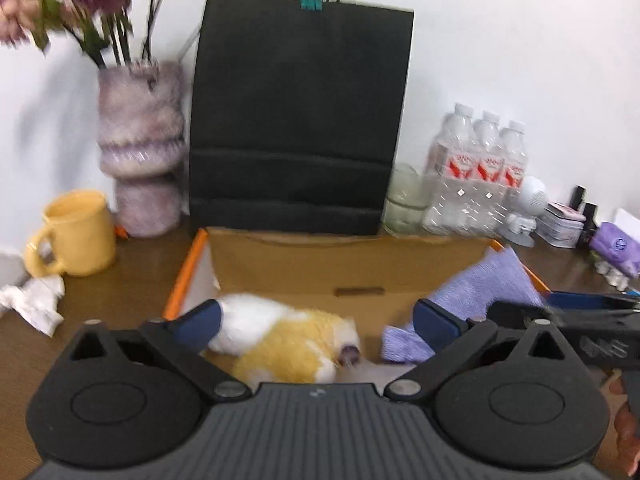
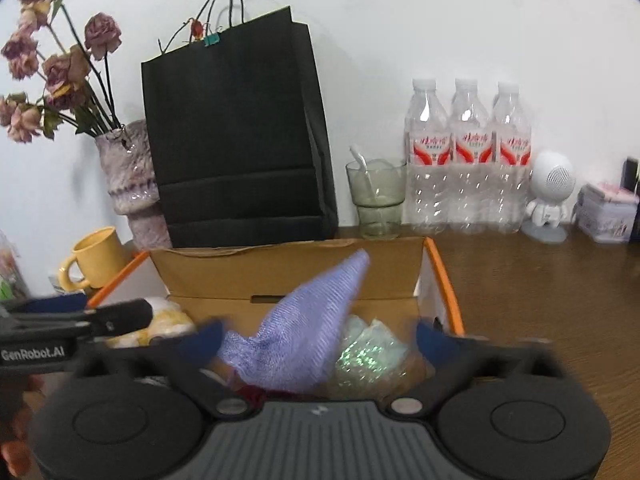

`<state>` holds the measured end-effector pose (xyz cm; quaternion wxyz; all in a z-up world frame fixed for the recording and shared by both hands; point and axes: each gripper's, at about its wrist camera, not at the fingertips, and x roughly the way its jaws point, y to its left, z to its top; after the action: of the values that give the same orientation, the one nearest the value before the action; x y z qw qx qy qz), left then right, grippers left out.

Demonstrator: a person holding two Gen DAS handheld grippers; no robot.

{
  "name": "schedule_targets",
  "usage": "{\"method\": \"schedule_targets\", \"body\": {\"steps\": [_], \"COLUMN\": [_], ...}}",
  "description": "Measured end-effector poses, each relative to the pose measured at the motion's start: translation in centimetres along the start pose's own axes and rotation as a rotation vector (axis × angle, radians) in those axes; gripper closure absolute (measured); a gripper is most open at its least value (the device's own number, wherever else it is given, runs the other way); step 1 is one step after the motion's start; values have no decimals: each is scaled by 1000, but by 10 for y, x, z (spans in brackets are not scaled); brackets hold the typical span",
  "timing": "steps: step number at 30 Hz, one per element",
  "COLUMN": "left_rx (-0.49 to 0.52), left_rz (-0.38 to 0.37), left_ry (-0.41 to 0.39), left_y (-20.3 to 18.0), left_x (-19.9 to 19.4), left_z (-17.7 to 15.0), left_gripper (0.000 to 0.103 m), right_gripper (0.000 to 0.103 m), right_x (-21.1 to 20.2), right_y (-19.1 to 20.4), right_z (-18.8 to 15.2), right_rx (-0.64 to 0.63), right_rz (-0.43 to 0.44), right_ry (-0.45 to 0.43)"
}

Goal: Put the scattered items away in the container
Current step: 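Lower pouch and sachet into the box and open both grippers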

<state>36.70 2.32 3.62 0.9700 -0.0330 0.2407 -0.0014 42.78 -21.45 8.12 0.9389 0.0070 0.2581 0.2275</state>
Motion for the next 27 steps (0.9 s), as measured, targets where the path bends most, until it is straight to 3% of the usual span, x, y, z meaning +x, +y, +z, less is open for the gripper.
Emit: {"method": "schedule_targets", "body": {"steps": [17, 27], "left_rx": [-20, 37], "left_rz": [23, -12], "left_ry": [21, -13], "left_y": [0, -1], "left_x": [-3, -67], "left_z": [-1, -28], "left_gripper": [0, 0], "right_gripper": [0, 0], "right_x": [-3, -73], "right_y": [12, 17], "right_z": [-1, -27], "right_rx": [-62, -96], "right_rz": [-66, -107], "right_ry": [0, -81]}}
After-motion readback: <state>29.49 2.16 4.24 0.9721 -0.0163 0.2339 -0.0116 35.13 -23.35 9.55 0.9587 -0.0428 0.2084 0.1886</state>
